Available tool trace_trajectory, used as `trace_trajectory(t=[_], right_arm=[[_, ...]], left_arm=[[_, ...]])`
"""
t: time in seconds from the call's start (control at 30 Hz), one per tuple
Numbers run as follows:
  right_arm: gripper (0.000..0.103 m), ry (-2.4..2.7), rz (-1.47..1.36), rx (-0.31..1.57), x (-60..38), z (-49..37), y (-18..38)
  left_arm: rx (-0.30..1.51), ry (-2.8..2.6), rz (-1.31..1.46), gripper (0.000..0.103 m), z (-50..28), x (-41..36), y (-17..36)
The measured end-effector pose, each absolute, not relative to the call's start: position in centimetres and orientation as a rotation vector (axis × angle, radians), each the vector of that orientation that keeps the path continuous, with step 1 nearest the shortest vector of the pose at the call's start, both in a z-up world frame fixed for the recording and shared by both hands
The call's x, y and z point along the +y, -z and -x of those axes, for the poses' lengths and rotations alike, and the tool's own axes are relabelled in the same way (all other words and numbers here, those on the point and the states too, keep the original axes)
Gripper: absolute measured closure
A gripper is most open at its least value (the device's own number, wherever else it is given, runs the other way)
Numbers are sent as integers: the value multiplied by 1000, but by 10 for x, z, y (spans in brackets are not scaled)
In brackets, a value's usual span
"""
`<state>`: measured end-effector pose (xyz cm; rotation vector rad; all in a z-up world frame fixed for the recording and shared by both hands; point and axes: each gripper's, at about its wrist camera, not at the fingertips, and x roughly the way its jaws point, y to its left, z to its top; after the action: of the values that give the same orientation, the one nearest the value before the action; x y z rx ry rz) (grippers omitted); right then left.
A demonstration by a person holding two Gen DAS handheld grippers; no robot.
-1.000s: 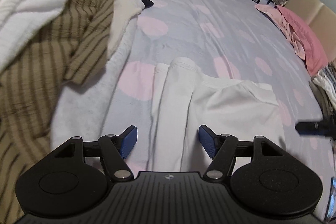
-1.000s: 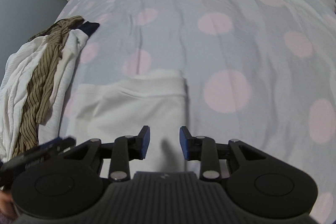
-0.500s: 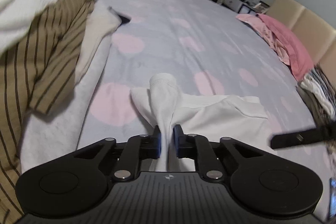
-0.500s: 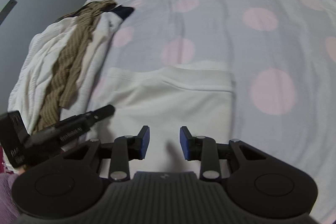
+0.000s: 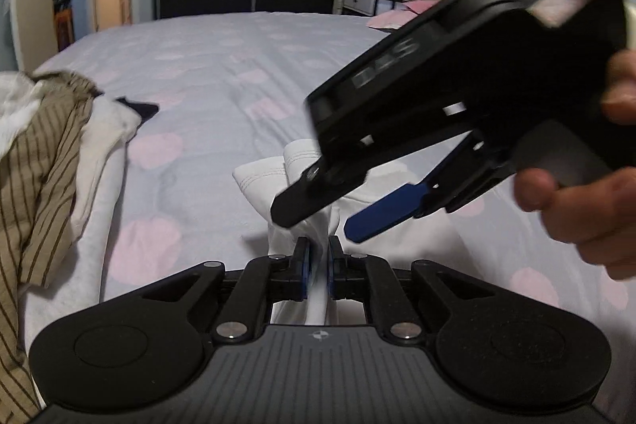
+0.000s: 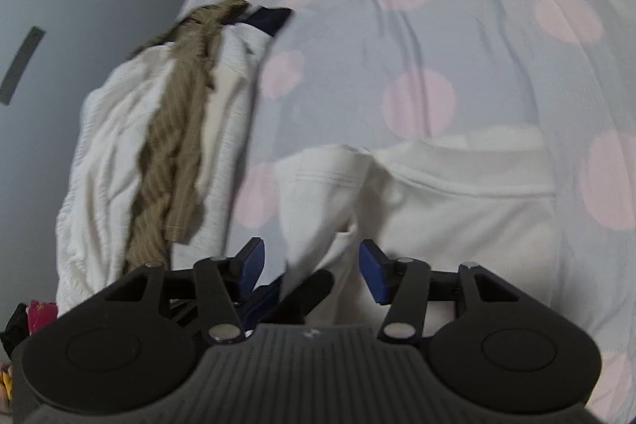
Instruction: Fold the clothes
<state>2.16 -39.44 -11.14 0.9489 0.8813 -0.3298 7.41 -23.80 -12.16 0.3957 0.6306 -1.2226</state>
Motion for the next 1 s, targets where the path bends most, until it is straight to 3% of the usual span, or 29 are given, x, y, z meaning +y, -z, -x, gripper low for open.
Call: trace_trajectory(t=[0.03,0.17,0.23,0.47,0.63,1.0], right_arm=[[49,342,-966,884,-397,-20,115],[80,365,-1034,880,-406,-10,124],[87,376,-1059,882,-409,-7,127],[88,419,-1142,906,-421,12,140],[88,448,-1151,925,-425,24,145],[93,420,-1133,898,-422,22,134]], left_arm=[[611,1227,-421,97,-70,-239,123],[577,1247,-484,96,-57,-242,125],[579,1268,-484,92,-54,-241,125],[571,1283,-461,58,-58,-226,121],[650,1299,-462,54,-68,-226,129],[561,1296,-590,50,-51,-250,138]])
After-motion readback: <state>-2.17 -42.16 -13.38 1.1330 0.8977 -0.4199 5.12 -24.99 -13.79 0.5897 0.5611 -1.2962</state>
